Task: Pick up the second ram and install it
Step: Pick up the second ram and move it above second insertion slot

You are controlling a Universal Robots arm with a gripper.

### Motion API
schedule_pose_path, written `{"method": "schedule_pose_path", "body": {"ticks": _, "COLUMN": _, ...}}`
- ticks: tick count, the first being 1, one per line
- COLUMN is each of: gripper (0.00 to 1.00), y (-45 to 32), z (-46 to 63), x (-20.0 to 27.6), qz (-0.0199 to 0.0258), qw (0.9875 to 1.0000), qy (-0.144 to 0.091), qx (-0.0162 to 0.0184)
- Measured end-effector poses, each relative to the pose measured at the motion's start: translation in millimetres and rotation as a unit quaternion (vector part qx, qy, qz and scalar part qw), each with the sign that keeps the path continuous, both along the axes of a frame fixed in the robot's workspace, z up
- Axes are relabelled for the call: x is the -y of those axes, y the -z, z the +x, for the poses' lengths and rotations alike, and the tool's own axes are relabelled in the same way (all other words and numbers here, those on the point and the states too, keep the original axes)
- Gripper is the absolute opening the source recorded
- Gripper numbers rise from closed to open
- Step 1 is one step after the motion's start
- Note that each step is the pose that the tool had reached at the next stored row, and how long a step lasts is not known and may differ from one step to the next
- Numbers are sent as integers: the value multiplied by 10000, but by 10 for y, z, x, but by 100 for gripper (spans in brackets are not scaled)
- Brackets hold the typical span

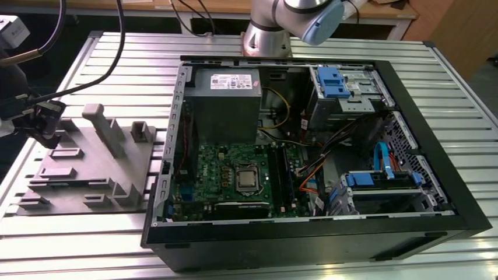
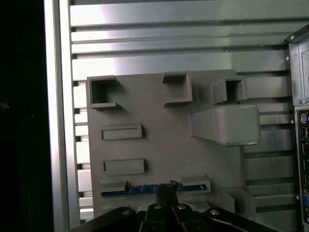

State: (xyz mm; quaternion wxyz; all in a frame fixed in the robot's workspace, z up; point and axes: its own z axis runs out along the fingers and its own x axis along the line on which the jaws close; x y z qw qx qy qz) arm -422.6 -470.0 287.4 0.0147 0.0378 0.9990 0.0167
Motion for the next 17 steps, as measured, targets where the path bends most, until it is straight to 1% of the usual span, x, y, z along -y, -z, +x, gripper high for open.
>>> {"method": "schedule_pose_path", "body": {"ticks": 3, "gripper": 10, "y": 0, "z": 0, "x": 0, "qz": -1, "qw": 10000, "qy": -1, "qx": 0}}
{"method": "schedule_pose_path", "body": {"ticks": 5, "gripper": 10, "y": 1, "z": 0, "x": 0, "qz": -2, "qw": 10000, "qy": -49, "qx": 0}}
{"method": "schedule_pose_path", "body": {"ticks": 8, "gripper": 10, "y": 7, "z": -1, "x": -1, "qz": -1, "qw": 9998, "qy": -212, "qx": 0}}
{"method": "schedule_pose_path", "body": {"ticks": 10, "gripper": 10, "y": 12, "z": 0, "x": 0, "qz": -1, "qw": 9993, "qy": -372, "qx": 0}}
{"method": "schedule_pose_path", "body": {"ticks": 12, "gripper": 10, "y": 15, "z": 0, "x": 0, "qz": -1, "qw": 9985, "qy": -553, "qx": 0}}
{"method": "schedule_pose_path", "body": {"ticks": 14, "gripper": 10, "y": 21, "z": 0, "x": 0, "qz": -1, "qw": 9973, "qy": -732, "qx": 1}}
{"method": "schedule_pose_path", "body": {"ticks": 17, "gripper": 10, "y": 29, "z": 0, "x": 0, "qz": -1, "qw": 9949, "qy": -1010, "qx": 0}}
